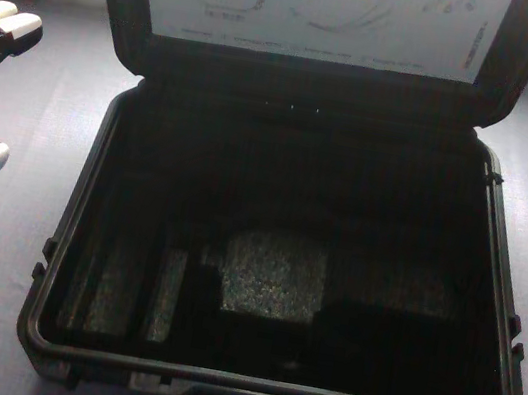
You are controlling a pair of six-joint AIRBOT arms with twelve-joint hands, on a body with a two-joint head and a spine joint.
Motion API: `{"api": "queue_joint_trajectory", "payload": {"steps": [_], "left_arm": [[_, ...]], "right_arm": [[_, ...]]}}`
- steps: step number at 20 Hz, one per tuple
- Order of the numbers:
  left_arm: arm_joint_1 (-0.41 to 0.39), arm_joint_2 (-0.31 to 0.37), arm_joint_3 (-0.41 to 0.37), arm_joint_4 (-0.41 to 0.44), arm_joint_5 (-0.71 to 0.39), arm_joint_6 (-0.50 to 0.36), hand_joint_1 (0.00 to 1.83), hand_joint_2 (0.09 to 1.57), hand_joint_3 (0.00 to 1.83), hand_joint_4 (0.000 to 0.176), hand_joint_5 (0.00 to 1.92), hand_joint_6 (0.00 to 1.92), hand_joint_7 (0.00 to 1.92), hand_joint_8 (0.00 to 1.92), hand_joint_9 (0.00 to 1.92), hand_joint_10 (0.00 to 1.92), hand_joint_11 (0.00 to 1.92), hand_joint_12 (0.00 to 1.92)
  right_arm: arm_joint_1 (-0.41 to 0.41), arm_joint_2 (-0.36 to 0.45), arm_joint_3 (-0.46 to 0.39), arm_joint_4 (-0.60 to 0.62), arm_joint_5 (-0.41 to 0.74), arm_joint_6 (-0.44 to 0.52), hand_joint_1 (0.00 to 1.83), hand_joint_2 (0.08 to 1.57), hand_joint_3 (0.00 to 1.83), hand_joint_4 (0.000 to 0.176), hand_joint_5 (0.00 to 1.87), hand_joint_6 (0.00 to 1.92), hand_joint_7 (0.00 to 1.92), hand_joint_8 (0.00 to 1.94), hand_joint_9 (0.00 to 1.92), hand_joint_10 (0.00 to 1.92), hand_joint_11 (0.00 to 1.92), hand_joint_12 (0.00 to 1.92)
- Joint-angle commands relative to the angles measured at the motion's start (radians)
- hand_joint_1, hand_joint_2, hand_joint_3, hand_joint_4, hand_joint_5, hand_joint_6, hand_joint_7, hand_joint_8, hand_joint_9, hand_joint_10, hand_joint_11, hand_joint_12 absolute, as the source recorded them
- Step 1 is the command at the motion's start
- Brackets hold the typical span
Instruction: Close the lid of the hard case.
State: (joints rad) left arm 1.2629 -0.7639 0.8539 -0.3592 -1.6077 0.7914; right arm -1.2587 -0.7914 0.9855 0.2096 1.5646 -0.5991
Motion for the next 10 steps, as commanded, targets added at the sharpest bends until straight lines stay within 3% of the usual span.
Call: {"api": "queue_joint_trajectory", "payload": {"steps": [1, 2, 3, 4, 6, 7, 8, 10], "left_arm": [[-0.01, 0.002, 0.003, -0.005, -0.123, 0.0, 0.49, 1.18, 0.12, 0.0, 0.32, 0.06, 0.38, 0.07, 0.28, 0.11, 0.0, 0.52], [-0.01, 0.002, 0.003, -0.006, -0.123, -0.001, 0.46, 1.25, 0.02, 0.0, 0.33, 0.01, 0.38, 0.01, 0.31, 0.02, 0.0, 0.38], [-0.01, 0.002, 0.003, -0.006, -0.123, -0.002, 0.46, 1.26, 0.01, 0.0, 0.32, 0.0, 0.38, 0.0, 0.31, 0.01, 0.0, 0.36], [-0.01, 0.002, 0.002, -0.005, -0.123, -0.004, 0.38, 1.26, 0.01, 0.0, 0.26, 0.0, 0.29, 0.0, 0.24, 0.0, 0.0, 0.22], [-0.01, 0.002, 0.002, -0.004, -0.123, -0.005, 0.35, 1.26, 0.0, 0.0, 0.15, 0.0, 0.17, 0.0, 0.15, 0.0, 0.0, 0.1], [-0.01, 0.002, 0.004, -0.004, -0.123, -0.005, 0.29, 1.24, 0.0, 0.0, 0.04, 0.0, 0.05, 0.0, 0.05, 0.0, 0.0, 0.02], [-0.011, 0.002, 0.006, -0.005, -0.123, -0.005, 0.24, 1.22, 0.0, 0.0, 0.01, 0.0, 0.01, 0.0, 0.01, 0.0, 0.0, 0.0], [-0.023, -0.002, 0.016, -0.011, -0.122, -0.005, 0.15, 1.19, 0.0, 0.0, 0.0, 0.0, 0.0, 0.0, 0.0, 0.0, 0.0, 0.0]], "right_arm": [[0.0, 0.0, 0.006, 0.02, 0.12, 0.007, 0.24, 1.31, 0.13, 0.007, 0.19, 0.05, 0.25, 0.05, 0.18, 0.11, 0.0, 0.72], [0.0, 0.0, 0.006, 0.023, 0.12, 0.007, 0.17, 1.37, 0.02, 0.014, 0.21, 0.01, 0.27, 0.01, 0.21, 0.03, 0.0, 0.74], [0.0, 0.0, 0.006, 0.025, 0.12, 0.007, 0.16, 1.37, 0.01, 0.016, 0.21, 0.0, 0.27, 0.0, 0.22, 0.02, 0.0, 0.74], [0.0, 0.0, 0.006, 0.026, 0.119, 0.007, 0.08, 1.37, 0.0, 0.002, 0.18, 0.0, 0.23, 0.0, 0.2, 0.01, 0.0, 0.69], [-0.001, 0.0, 0.005, 0.03, 0.119, 0.007, 0.02, 1.3, 0.0, 0.007, 0.05, 0.0, 0.09, 0.0, 0.05, 0.0, 0.0, 0.53], [-0.001, 0.0, 0.006, 0.034, 0.119, 0.007, 0.03, 1.26, 0.0, 0.0, 0.01, 0.0, 0.02, 0.0, 0.01, 0.0, 0.0, 0.27], [-0.001, 0.0, 0.008, 0.036, 0.119, 0.007, 0.02, 1.24, 0.0, 0.0, 0.0, 0.0, 0.0, 0.0, 0.0, 0.0, 0.0, 0.15], [0.003, 0.0, 0.018, 0.037, 0.103, 0.008, 0.0, 1.15, 0.0, 0.0, 0.0, 0.0, 0.0, 0.0, 0.0, 0.0, 0.01, 0.08]]}}
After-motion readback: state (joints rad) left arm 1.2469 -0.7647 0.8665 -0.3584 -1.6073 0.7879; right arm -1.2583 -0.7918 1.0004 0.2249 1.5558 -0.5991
